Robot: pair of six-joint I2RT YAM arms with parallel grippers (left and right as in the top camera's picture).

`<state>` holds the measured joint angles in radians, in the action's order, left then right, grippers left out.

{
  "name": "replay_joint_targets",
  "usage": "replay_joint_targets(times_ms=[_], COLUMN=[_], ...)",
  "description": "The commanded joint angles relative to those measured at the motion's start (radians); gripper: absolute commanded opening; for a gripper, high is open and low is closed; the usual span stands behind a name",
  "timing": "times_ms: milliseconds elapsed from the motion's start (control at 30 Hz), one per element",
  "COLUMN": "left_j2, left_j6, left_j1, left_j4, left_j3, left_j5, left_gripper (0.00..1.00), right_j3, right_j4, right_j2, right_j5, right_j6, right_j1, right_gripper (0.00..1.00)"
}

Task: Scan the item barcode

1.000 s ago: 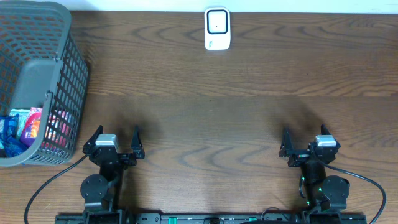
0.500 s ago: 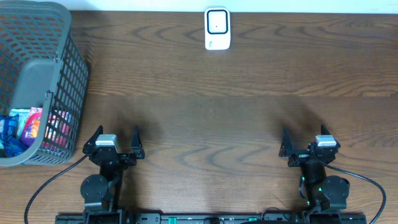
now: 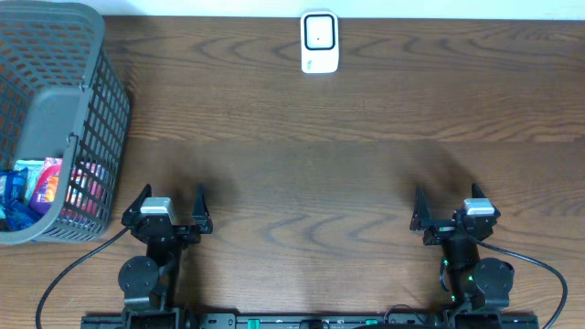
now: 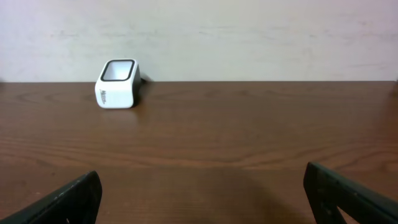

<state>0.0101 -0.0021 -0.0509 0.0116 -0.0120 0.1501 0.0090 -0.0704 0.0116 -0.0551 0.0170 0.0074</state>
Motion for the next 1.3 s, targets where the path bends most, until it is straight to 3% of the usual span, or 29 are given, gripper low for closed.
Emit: replay_joint_targets(times_ms=[0, 300, 400, 533, 700, 800, 900, 1000, 1067, 1133, 1200, 1267], left_j2=[-0.006, -0.006, -0.006, -0.006, -0.006, -0.006, -0.002, 0.049, 0.122, 0.23, 0.377, 0.505], left_j6=[0.009, 0.006, -0.097, -0.112, -0.162, -0.153, -0.131, -0.011, -0.009, -0.009, 0.027, 0.047], left_j1=[-0.005, -0.005, -0.005, -0.005, -0.005, -0.005, -0.005, -0.005, -0.005, -0.005, -0.005, -0.005], left_j4=[0.047, -0.001, -0.123, -0.36, -0.85, -0.992, -0.985, -0.921, -0.743, -0.459, -0.186, -0.053], left_j3=[0.008, 0.008, 0.008, 0.008, 0.008, -0.007, -0.051, -0.153, -0.283, -0.465, -0.663, -0.801], left_j5=[0.01, -0.01, 0.146, 0.335, 0.335, 0.333, 0.328, 0.314, 0.269, 0.286, 0.372, 0.496], left_gripper=[0.98, 0.98, 0.98, 0.98, 0.98, 0.98, 0.98, 0.98, 0.98, 0.98, 0.98, 0.98], right_j3=[-0.004, -0.004, -0.004, -0.004, -0.004, -0.004, -0.004, -0.004, -0.004, -0.004, -0.004, -0.004], right_j4=[-0.001, -0.001, -0.001, -0.001, -0.001, -0.001, -0.001, -0.001, -0.001, -0.001, -0.001, -0.001], right_j2=[-0.006, -0.006, -0.006, -0.006, -0.006, -0.006, -0.006, -0.006, -0.006, -0.006, -0.006, -0.006], right_j5=[-0.003, -0.003, -0.003, -0.003, -0.003, -0.003, -0.003, -0.003, -0.003, -0.003, -0.003, -0.003], right_j6=[-0.011, -0.011, -0.011, -0.011, -0.011, -0.011, -0.011, -0.011, -0.011, -0.011, -0.011, -0.011], right_j1=[-0.006, -0.006, -0.006, -0.006, -0.006, -0.006, -0.006, -0.006, -0.006, -0.006, -0.006, -0.006], right_gripper=[0.99, 0.99, 0.99, 0.99, 0.99, 0.99, 0.99, 0.99, 0.99, 0.99, 0.99, 0.99])
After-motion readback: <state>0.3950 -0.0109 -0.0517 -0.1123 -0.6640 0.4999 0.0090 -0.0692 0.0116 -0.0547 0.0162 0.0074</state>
